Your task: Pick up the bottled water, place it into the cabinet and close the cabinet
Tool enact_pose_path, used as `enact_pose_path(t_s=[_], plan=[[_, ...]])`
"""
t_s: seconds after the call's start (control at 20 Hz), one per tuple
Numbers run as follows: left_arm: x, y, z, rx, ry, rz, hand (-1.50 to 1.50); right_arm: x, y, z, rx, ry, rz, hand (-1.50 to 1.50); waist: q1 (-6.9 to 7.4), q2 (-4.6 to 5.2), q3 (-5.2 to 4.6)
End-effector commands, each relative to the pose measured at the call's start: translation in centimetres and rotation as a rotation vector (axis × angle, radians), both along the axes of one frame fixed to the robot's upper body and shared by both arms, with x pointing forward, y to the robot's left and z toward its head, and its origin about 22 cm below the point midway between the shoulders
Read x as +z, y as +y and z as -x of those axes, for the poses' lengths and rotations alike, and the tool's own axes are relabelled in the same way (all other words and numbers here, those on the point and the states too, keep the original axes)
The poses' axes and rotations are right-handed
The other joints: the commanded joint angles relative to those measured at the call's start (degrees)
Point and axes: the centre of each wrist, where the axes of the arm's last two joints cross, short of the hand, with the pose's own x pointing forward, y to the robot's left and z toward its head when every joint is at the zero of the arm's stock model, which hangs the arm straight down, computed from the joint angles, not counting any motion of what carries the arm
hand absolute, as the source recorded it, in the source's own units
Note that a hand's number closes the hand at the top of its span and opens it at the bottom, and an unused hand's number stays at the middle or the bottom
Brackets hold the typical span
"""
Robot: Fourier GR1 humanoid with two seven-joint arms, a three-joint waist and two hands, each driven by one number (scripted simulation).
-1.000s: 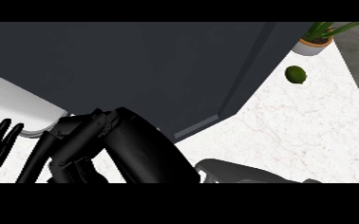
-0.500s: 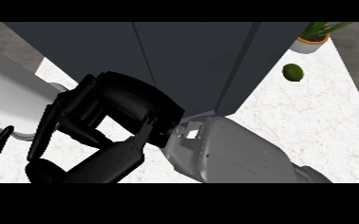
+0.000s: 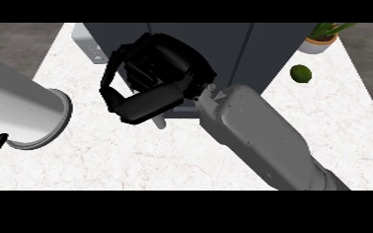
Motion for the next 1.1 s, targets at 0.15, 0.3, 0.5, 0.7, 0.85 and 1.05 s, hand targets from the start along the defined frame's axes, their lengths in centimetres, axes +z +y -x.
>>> enact_pose_path(t_s=[0.15,0.3,0.5,0.7,0.85,1.05], plan=[[-0.5,-0.7,1.1,-0.002,0.014,0.014,-1.50,-1.0,-1.4,-3.2,-0.214,-0.063,0.028,1.50,0.17,-0.05,-0.01],[0.1,-0.9,-0.2,0.003,0.004,-0.012,-1.50,-1.5,-3.4,-4.9,-0.305,-0.105,0.071,1.50,-0.22,0.29,-0.02],[0.5,-0.3,-0.4,-0.016,0.000,-0.015,-1.50,-1.4,-3.3,-5.6,-0.323,-0.073,0.057,1.50,0.11,0.28,-0.03],[0.5,0.0,-0.3,-0.017,-0.002,0.006,-1.50,0.1,-7.2,-6.7,-0.385,-0.141,0.038,-1.50,-0.27,0.25,-0.03],[1.1,-1.4,-0.6,-0.036,0.000,0.000,-1.50,-0.9,-6.5,-6.6,-0.395,-0.161,0.046,-1.50,-0.30,0.35,0.02],[1.3,-1.6,-0.9,-0.036,-0.011,0.016,-1.50,0.5,-6.6,-7.2,-0.394,-0.156,0.027,-1.50,-0.12,0.39,-0.01]])
